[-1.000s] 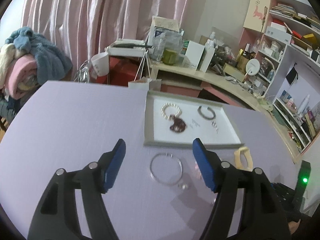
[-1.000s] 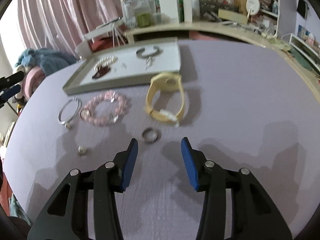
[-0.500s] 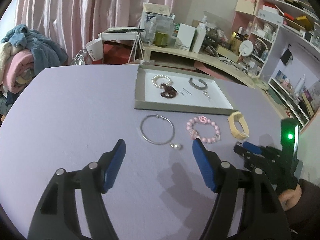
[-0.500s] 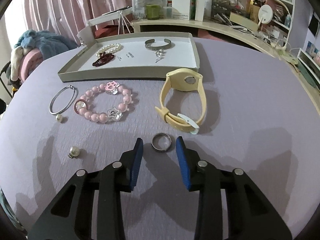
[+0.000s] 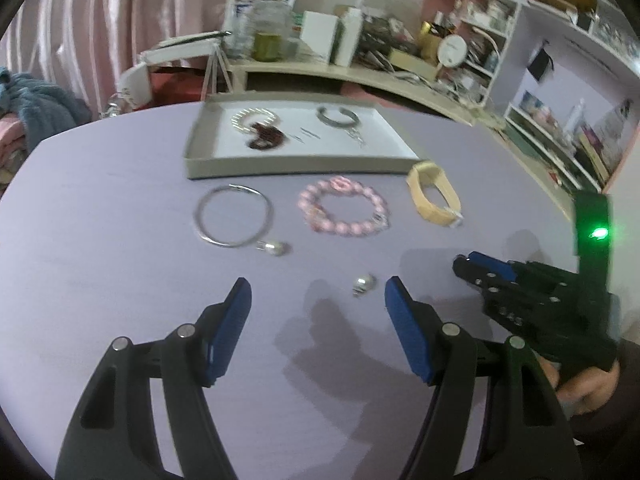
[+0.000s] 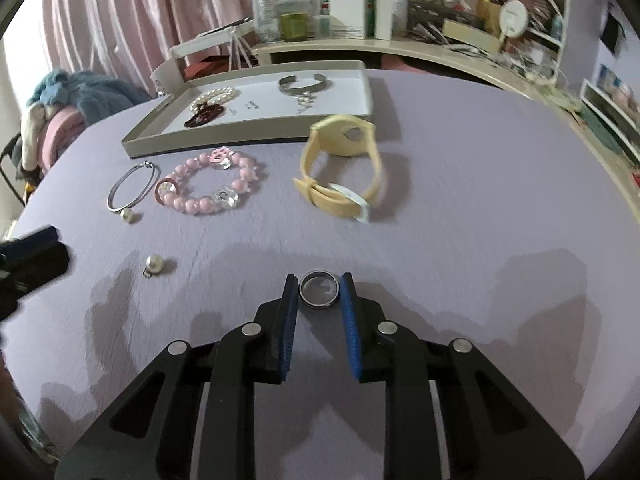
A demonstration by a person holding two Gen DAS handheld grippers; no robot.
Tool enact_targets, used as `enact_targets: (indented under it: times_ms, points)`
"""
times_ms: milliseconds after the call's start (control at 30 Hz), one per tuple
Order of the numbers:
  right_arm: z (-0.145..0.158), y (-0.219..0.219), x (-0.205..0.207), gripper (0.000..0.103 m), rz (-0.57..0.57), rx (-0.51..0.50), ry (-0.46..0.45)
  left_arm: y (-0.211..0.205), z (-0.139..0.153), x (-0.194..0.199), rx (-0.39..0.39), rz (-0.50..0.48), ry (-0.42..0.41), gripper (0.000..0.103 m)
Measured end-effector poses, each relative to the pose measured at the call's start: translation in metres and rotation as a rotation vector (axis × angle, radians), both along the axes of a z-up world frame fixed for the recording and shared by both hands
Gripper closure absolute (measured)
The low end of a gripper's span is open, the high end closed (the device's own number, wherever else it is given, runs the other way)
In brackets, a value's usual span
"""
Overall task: Organize jewelry
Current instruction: 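Grasp the silver ring with the right tool while the left tool grasps the pearl pendant, then lift the ring and pearl pendant and carry them over the white tray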
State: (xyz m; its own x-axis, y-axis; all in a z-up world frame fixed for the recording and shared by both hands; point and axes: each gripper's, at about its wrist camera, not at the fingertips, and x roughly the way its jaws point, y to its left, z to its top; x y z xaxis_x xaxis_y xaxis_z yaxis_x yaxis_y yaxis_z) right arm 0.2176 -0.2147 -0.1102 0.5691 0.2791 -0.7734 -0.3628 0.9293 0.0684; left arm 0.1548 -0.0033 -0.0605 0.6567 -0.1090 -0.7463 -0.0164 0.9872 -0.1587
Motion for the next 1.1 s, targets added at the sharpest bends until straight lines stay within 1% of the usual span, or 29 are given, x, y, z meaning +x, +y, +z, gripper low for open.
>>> enact_targets:
  times_ms: [133,233,267,467,500,567,633,667,700,933,1000,1100]
  points:
    - [0.006,-0.015,-0.007,0.081,-0.035,0.027,0.0,-0.022,-0.012,0.012,0.01,-0.028,0.002,0.036]
    - [0.01,-0.024,-0.011,0.081,-0.06,0.049,0.002,-0.037,-0.021,0.022,0.046,-0.05,0.01,0.043]
    - [0.011,-0.026,-0.011,0.081,-0.065,0.054,0.003,-0.041,-0.025,0.025,0.058,-0.054,0.016,0.046]
    - [0.016,-0.038,-0.013,0.081,-0.108,0.094,0.008,-0.05,-0.04,0.038,0.083,-0.056,0.056,0.063]
    - [0.017,-0.039,-0.013,0.081,-0.113,0.1,0.009,-0.051,-0.041,0.037,0.097,-0.053,0.048,0.066]
    - [0.018,-0.041,-0.014,0.081,-0.119,0.107,0.01,-0.053,-0.042,0.037,0.117,-0.054,0.043,0.067]
    - [0.02,-0.041,-0.015,0.081,-0.121,0.111,0.008,-0.052,-0.041,0.037,0.114,-0.049,0.042,0.075]
    - [0.021,-0.04,-0.015,0.081,-0.122,0.112,0.008,-0.051,-0.041,0.038,0.111,-0.043,0.042,0.084]
    - [0.022,-0.04,-0.015,0.081,-0.122,0.113,0.005,-0.049,-0.041,0.038,0.099,-0.039,0.043,0.09]
    - [0.031,-0.033,-0.015,0.081,-0.096,0.124,-0.014,-0.041,-0.039,0.036,0.068,-0.038,0.044,0.09]
    - [0.038,-0.031,-0.014,0.081,-0.087,0.136,-0.03,-0.035,-0.032,0.032,0.059,-0.024,0.033,0.09]
    - [0.049,-0.027,-0.011,0.081,-0.076,0.159,-0.056,-0.02,-0.012,0.022,0.055,0.004,-0.013,0.09]
